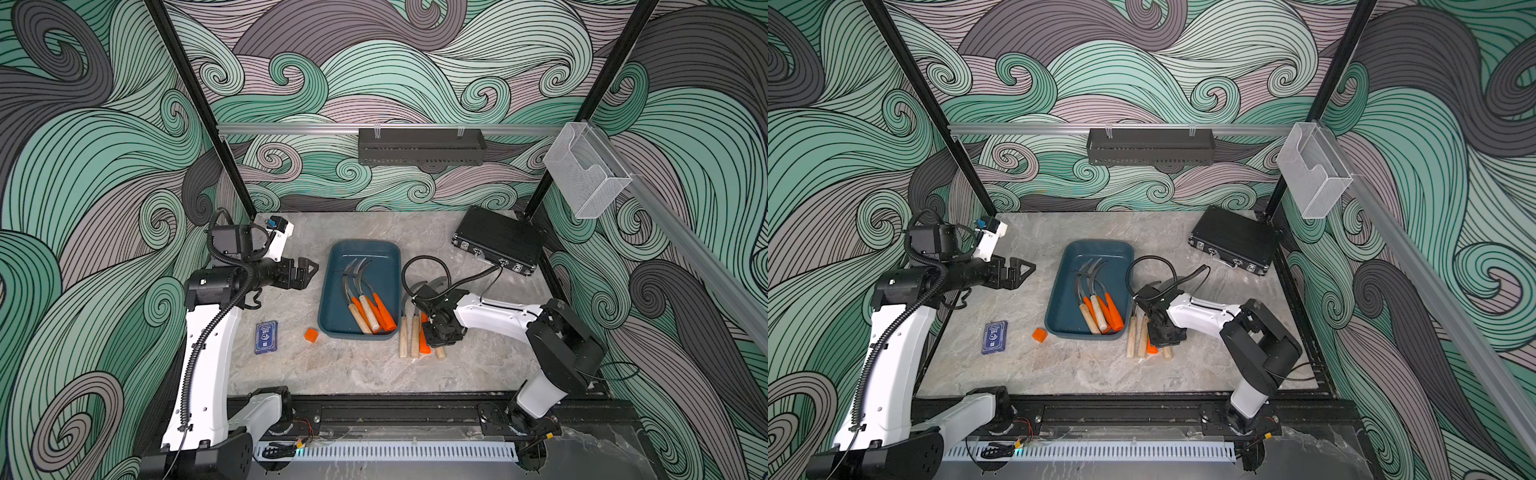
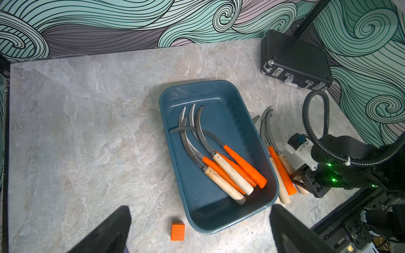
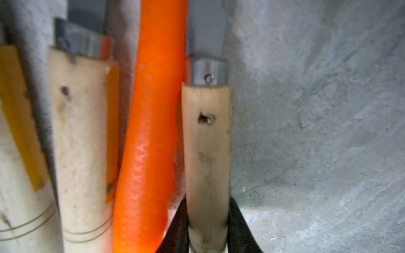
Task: Put small sickles into storage boxes
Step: Pick up the sickle at the center of the board.
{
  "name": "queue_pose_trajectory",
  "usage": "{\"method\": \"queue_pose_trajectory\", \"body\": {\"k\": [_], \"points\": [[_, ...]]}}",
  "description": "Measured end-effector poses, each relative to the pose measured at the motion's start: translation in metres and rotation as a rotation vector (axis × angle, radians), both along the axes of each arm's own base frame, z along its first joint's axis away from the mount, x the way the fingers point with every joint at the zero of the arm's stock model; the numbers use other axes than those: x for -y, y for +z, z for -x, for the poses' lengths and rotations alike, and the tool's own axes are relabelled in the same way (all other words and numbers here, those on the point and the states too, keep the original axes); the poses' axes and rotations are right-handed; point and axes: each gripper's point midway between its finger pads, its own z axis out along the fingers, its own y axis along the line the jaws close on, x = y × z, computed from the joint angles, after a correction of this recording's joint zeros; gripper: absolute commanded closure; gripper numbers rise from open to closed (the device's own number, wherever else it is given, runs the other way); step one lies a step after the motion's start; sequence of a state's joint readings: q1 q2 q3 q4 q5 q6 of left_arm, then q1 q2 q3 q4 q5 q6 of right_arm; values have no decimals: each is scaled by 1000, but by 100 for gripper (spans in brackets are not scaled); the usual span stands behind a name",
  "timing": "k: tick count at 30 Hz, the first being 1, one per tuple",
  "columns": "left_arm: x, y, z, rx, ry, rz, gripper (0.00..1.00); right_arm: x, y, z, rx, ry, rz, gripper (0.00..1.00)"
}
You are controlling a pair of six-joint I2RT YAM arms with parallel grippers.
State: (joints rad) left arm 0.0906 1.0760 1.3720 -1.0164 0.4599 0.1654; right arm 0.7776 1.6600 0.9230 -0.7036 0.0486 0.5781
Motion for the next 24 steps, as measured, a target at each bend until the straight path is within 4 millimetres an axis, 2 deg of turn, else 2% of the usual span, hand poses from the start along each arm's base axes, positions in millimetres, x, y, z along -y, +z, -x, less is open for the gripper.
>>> {"method": "queue_pose_trajectory", "body": {"k": [3,11,17,24], "points": [[0,0,0,0,1,0,1,2,5,0,10,1,-5,96],[0,1,0,3,1,-1,1,-1,42,-8,103,6,-94,98],[0,5,0,10,2,-2,1,2,57,-9,125,10,-134,98],[0,7,0,17,1,-1,1,-7,89,-6,158,48,-255,98]]}}
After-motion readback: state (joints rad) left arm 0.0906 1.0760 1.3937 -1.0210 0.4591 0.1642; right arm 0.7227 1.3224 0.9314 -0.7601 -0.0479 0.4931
